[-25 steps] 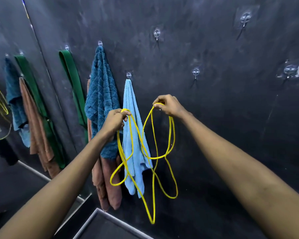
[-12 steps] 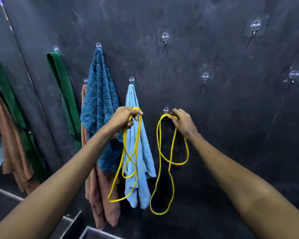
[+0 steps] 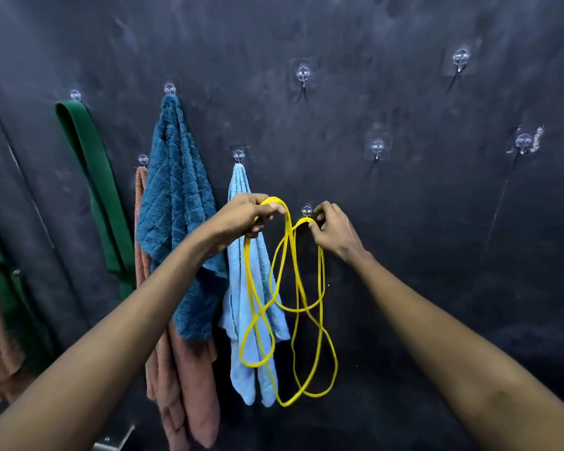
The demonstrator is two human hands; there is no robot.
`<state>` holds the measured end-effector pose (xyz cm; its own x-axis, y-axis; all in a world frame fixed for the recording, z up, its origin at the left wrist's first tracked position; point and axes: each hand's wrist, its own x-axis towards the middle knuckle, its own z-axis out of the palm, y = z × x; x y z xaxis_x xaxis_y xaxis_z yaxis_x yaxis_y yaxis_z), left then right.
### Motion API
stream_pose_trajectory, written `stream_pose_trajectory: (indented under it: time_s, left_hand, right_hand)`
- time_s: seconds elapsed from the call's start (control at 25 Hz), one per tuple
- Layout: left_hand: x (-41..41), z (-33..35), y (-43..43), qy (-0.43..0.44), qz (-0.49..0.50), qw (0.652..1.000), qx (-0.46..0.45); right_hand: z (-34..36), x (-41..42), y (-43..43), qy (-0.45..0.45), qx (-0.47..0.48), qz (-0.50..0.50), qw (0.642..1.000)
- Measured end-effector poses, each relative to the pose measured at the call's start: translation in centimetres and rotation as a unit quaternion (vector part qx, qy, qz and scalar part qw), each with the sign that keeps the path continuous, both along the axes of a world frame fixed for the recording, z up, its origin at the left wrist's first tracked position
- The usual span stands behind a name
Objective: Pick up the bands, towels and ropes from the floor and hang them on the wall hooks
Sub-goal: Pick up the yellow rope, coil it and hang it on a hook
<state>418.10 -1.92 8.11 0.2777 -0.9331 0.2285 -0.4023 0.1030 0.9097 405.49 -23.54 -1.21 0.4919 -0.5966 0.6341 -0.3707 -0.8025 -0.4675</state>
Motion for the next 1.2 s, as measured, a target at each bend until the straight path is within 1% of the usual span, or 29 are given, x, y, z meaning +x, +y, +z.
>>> stream_pose_trajectory:
  time_s: [0.04, 0.08, 0.12, 0.16, 0.2, 0.24, 0.28, 0.32, 0.36, 0.4, 0.44, 0.48, 0.52, 0.56, 0.6, 0.64, 0.68, 0.72, 0.76, 0.8, 0.84, 0.88, 0.92, 1.0, 1.08, 1.12, 1.16, 1.2]
  left_hand:
    - [0.0, 0.2, 0.1, -0.012, -0.027, 0.999, 0.011]
    - [0.0, 0.3, 0.0, -0.025, -0.052, 0.998, 0.018]
    - [0.0, 0.6, -0.1, -0.039, -0.072, 0.997, 0.018]
    - [-0.1, 0.8, -0.2, -0.054, -0.080, 0.995, 0.009]
    - [-0.2, 1.1, -0.5, -0.063, -0.075, 0.995, -0.008]
    - [-0.2, 1.5, -0.9, -0.063, -0.058, 0.996, -0.027]
    - [-0.3, 1.7, -1.3, -0.057, -0.035, 0.997, -0.046]
    - [-0.4, 1.9, -1.6, -0.045, -0.011, 0.997, -0.062]
    - [-0.4, 1.8, -1.8, -0.032, 0.007, 0.997, -0.070]
    - [-0.2, 1.7, -1.8, -0.026, 0.014, 0.998, -0.058]
    - [0.2, 1.4, -1.5, -0.031, -0.003, 0.999, -0.021]
    - [0.7, 0.9, -1.0, -0.047, -0.042, 0.997, 0.039]
    - [1.3, 0.4, -0.3, -0.066, -0.088, 0.989, 0.103]
    - [2.1, -0.2, 0.4, -0.074, -0.120, 0.979, 0.147]
    - [2.9, -0.7, 1.2, -0.052, -0.132, 0.977, 0.159]
    - [3.8, -1.0, 1.8, 0.013, -0.127, 0.983, 0.129]
    - [4.8, -1.3, 2.3, 0.115, -0.113, 0.985, 0.064]
    - [5.6, -1.4, 2.7, 0.218, -0.105, 0.970, -0.014]
    - [6.4, -1.3, 3.1, 0.293, -0.101, 0.947, -0.082]
    - [7.2, -1.2, 3.5, 0.336, -0.093, 0.928, -0.132]
    - [7.8, -1.2, 3.8, 0.354, -0.079, 0.918, -0.162]
    - [8.3, -1.4, 4.1, 0.354, -0.060, 0.917, -0.175]
    - [8.8, -1.7, 4.3, 0.350, -0.049, 0.919, -0.176]
    - [10.0, -2.9, 4.6, 0.339, -0.056, 0.928, -0.147]
    - [10.9, -4.1, 5.2, 0.296, -0.057, 0.952, -0.050]
    - [11.0, -4.8, 5.5, 0.248, -0.060, 0.967, 0.020]
    - [10.8, -5.5, 5.6, 0.184, -0.067, 0.976, 0.100]
    - [10.4, -6.2, 5.4, 0.102, -0.072, 0.977, 0.173]
  right_hand:
    - [0.6, -0.1, 0.6, -0.025, 0.002, -0.013, 1.000]
    - [1.3, -0.2, 1.1, -0.056, 0.030, -0.002, 0.998]
    - [2.2, -0.4, 2.0, -0.083, 0.103, 0.051, 0.990]
    - [3.3, -0.6, 3.2, -0.105, 0.229, 0.146, 0.957]
    - [4.5, -1.0, 4.6, -0.107, 0.358, 0.254, 0.892]
    - [5.5, -1.5, 5.7, -0.104, 0.444, 0.336, 0.824]
    - [6.6, -2.1, 6.6, -0.102, 0.481, 0.385, 0.781]
    - [7.4, -2.6, 7.2, -0.104, 0.485, 0.409, 0.766]
    - [8.2, -3.2, 7.5, -0.108, 0.476, 0.417, 0.767]
    - [8.8, -3.9, 7.4, -0.108, 0.471, 0.422, 0.767]
    - [9.3, -4.8, 7.1, -0.104, 0.478, 0.429, 0.760]
    - [9.4, -5.8, 6.5, -0.095, 0.496, 0.434, 0.746]
    - [9.4, -7.0, 5.7, -0.080, 0.520, 0.436, 0.730]
    - [9.0, -8.4, 4.9, -0.057, 0.538, 0.433, 0.721]
    - [8.5, -9.6, 4.4, -0.025, 0.546, 0.422, 0.724]
    - [7.8, -10.7, 4.0, 0.019, 0.546, 0.402, 0.735]
    - [6.9, -11.6, 3.8, 0.073, 0.536, 0.375, 0.753]
    - [6.0, -12.3, 3.6, 0.133, 0.520, 0.345, 0.770]
    - [4.9, -12.8, 3.4, 0.190, 0.507, 0.316, 0.779]
    - [3.9, -13.2, 3.1, 0.228, 0.505, 0.295, 0.779]
    - [3.0, -13.5, 2.8, 0.240, 0.513, 0.284, 0.774]
    - [2.2, -13.8, 2.5, 0.226, 0.526, 0.282, 0.770]
    - [1.8, -14.1, 2.1, 0.193, 0.541, 0.288, 0.766]
    - [1.5, -14.4, 1.3, 0.079, 0.561, 0.319, 0.760]
    - [2.0, -14.3, 0.7, -0.055, 0.573, 0.354, 0.737]
    - [2.6, -14.0, 0.6, -0.098, 0.572, 0.360, 0.730]
    - [3.3, -13.5, 0.8, -0.123, 0.567, 0.363, 0.729]
    - [4.0, -12.8, 1.2, -0.134, 0.558, 0.360, 0.736]
